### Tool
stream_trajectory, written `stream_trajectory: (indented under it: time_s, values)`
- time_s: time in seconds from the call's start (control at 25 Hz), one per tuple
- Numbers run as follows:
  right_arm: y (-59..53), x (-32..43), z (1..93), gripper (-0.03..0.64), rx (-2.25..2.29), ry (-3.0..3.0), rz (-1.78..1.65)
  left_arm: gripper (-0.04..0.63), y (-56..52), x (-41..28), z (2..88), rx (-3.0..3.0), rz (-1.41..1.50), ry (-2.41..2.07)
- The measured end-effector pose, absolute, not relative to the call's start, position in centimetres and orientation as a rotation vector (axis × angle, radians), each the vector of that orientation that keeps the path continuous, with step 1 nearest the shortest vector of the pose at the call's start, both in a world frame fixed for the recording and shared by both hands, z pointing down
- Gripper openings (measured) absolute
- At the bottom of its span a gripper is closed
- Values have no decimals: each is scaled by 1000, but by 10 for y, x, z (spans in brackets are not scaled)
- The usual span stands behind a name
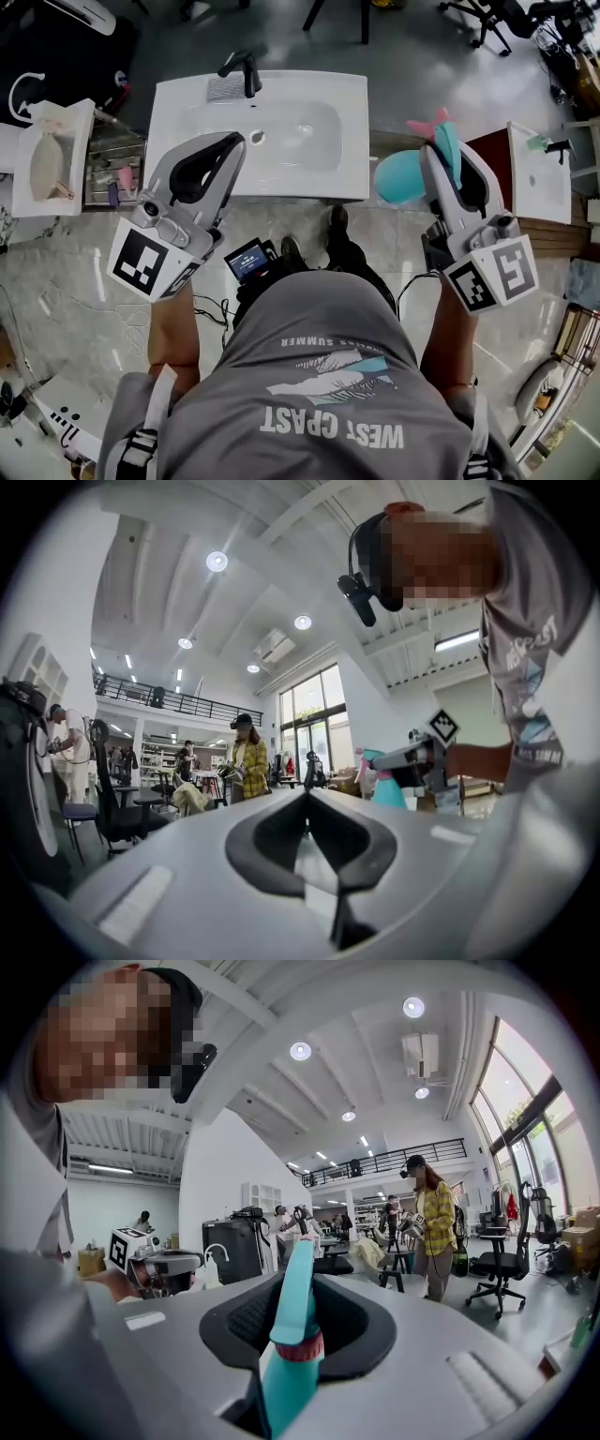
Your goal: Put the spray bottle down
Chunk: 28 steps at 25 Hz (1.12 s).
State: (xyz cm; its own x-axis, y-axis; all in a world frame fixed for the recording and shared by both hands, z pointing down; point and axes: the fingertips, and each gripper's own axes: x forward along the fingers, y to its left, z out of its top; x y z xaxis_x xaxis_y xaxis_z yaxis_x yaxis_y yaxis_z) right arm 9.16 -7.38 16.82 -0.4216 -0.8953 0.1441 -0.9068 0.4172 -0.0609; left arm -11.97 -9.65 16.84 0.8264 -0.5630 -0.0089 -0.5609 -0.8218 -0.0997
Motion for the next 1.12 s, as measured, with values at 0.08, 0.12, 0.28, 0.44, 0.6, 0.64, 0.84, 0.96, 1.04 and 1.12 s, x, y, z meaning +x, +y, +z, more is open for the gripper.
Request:
stream_trajectory:
  time_s: [0.08,0.12,0.28,0.44,0.6,0.64,0.84,0.96,1.04,1.12]
  values:
    - [-85,89,168,97,1611,-2585,201,3,-104,-122,167,-2900,-29,931]
    - [-92,89,168,97,1598,-2593,201,3,-109,-123,166,-2896,-28,945]
    - [-116,92,172,97,1553,-2618,214,3,-126,-117,169,-2884,-35,988]
    - [-141,92,176,97,1511,-2633,225,3,-142,-115,170,-2883,-34,1026]
    - [-165,92,184,97,1476,-2645,227,3,-159,-113,179,-2884,-55,1061]
    - [-170,92,187,97,1468,-2645,226,3,-162,-113,182,-2885,-60,1072]
    - [-197,91,203,97,1432,-2649,233,3,-180,-115,196,-2892,-82,1121]
    - [-213,90,214,97,1409,-2660,243,3,-190,-115,205,-2893,-101,1151]
    - [-224,88,222,97,1394,-2667,251,3,-197,-117,211,-2893,-115,1174]
    - [-235,87,229,97,1381,-2677,258,3,-204,-118,217,-2893,-130,1195]
